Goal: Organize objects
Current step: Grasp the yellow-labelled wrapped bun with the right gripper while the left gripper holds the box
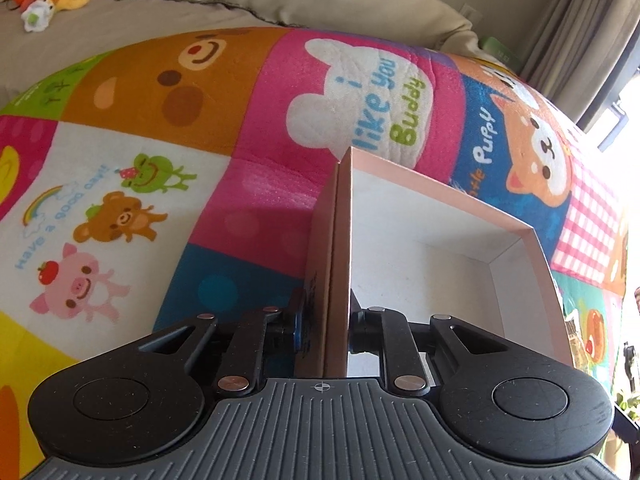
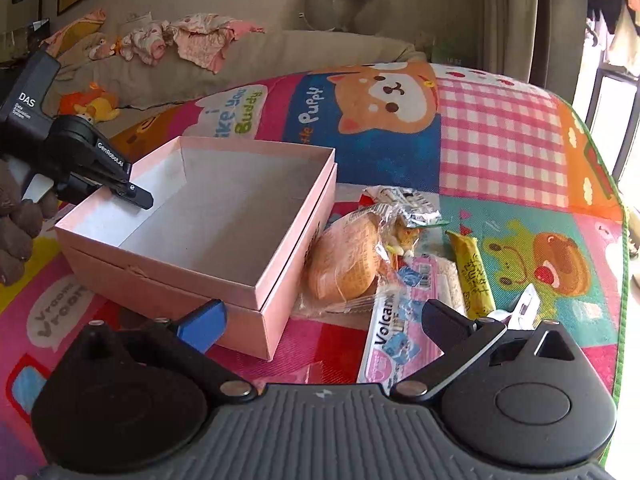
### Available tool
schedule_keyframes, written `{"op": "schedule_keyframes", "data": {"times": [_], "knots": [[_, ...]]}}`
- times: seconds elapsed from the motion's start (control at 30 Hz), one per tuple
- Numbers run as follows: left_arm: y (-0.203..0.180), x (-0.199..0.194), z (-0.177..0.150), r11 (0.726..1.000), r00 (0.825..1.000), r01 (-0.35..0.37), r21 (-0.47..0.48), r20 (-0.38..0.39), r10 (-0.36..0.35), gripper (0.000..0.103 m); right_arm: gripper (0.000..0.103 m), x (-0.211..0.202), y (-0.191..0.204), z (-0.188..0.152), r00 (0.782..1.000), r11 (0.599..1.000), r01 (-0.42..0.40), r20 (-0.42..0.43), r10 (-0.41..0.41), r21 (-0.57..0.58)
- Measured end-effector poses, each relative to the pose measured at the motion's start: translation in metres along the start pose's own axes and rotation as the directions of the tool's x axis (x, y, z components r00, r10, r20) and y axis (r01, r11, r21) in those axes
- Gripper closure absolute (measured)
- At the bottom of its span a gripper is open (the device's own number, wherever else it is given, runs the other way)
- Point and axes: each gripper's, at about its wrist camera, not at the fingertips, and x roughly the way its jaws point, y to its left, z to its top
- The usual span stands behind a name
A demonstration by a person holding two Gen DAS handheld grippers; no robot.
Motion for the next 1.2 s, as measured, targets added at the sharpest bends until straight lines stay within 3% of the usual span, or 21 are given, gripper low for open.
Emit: {"op": "schedule_keyframes", "data": {"times": [0.07,0.23,0.33,0.47,0.53,0.6,0.63,0.77,0.87,0.93,1.03,1.13,1.2], "knots": [[0.001,-0.001,-0.002,1.000,1.000,0.010,0.000,0.018,-0.010,0.082,0.000,0.001,-0.003,0.004,1.000,1.000,0.019,0.017,-0.019,-0.009],[0.004,-0.004,-0.009,0.999,0.998,0.014,-0.039,0.055,-0.012,0.082,0.000,-0.027,-0.012,-0.004,0.979,0.979,-0.202,-0.027,0.203,0.017],[0.003,-0.005,-0.014,0.999,0.997,0.008,-0.042,0.082,-0.004,0.082,0.000,-0.036,0.007,-0.030,0.964,0.968,-0.247,-0.111,0.242,-0.035],[0.006,-0.004,-0.020,0.998,0.996,0.011,-0.061,0.090,-0.005,0.082,0.000,-0.041,0.013,-0.054,0.985,0.981,-0.122,-0.140,0.101,-0.153],[0.006,-0.003,-0.021,0.997,0.996,0.008,-0.071,0.095,-0.002,0.082,0.000,-0.044,-0.001,-0.056,0.992,0.986,0.006,-0.120,-0.027,-0.167],[0.005,-0.004,-0.024,0.997,0.994,0.003,-0.071,0.106,0.004,0.082,0.000,-0.050,-0.018,-0.056,0.986,0.978,0.117,-0.097,-0.136,-0.174],[0.005,-0.004,-0.025,0.998,0.994,0.000,-0.067,0.108,0.007,0.082,0.000,-0.054,-0.026,-0.056,0.984,0.979,0.135,-0.096,-0.150,-0.152],[0.003,-0.003,-0.028,0.999,0.994,-0.014,-0.043,0.107,0.018,0.084,0.000,-0.064,-0.045,-0.051,0.991,1.000,0.003,-0.133,-0.002,0.008],[0.002,-0.002,-0.030,0.999,0.993,-0.019,-0.028,0.115,0.022,0.084,0.000,-0.056,-0.043,-0.046,0.981,0.985,-0.109,-0.145,0.129,0.137],[0.002,-0.002,-0.031,1.000,0.992,-0.021,-0.017,0.120,0.023,0.085,0.000,-0.042,-0.034,-0.040,0.979,0.972,-0.127,-0.130,0.155,0.197],[0.001,-0.003,-0.033,1.000,0.991,-0.022,-0.008,0.129,0.023,0.085,0.001,-0.018,-0.021,-0.034,0.983,0.971,-0.093,-0.135,0.125,0.222],[-0.001,-0.003,-0.034,0.999,0.990,-0.034,0.010,0.138,0.033,0.086,0.016,-0.003,-0.016,-0.034,0.976,0.971,-0.081,-0.178,0.123,0.226],[-0.002,-0.003,-0.035,0.999,0.989,-0.041,0.020,0.141,0.038,0.087,0.032,-0.011,-0.016,-0.032,0.973,0.975,-0.107,-0.183,0.143,0.196]]}}
